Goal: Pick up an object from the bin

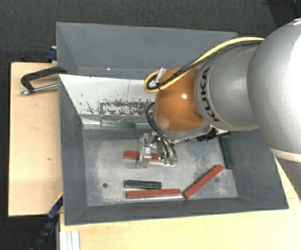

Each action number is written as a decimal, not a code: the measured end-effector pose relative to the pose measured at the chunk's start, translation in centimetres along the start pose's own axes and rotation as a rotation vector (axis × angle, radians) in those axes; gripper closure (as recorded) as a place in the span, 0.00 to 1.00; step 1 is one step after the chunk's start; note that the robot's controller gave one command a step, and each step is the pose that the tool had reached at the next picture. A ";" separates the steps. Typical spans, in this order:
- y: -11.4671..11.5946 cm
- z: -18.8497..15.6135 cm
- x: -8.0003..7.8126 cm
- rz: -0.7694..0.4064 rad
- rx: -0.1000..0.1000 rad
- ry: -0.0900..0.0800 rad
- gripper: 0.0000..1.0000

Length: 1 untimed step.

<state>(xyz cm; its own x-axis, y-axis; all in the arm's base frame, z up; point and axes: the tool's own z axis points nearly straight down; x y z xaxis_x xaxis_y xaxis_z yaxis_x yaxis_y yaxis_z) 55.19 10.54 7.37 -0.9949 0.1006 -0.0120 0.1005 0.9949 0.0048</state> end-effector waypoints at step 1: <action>0.0 0.2 0.2 -0.001 0.002 0.008 0.00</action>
Offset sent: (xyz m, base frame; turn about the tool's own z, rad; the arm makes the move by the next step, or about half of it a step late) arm 0.0000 0.0000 0.0000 0.0000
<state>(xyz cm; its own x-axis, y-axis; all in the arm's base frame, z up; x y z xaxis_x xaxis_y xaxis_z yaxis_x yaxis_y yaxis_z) 54.95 10.54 7.14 -0.9950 0.0998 -0.0040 0.0998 0.9950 0.0033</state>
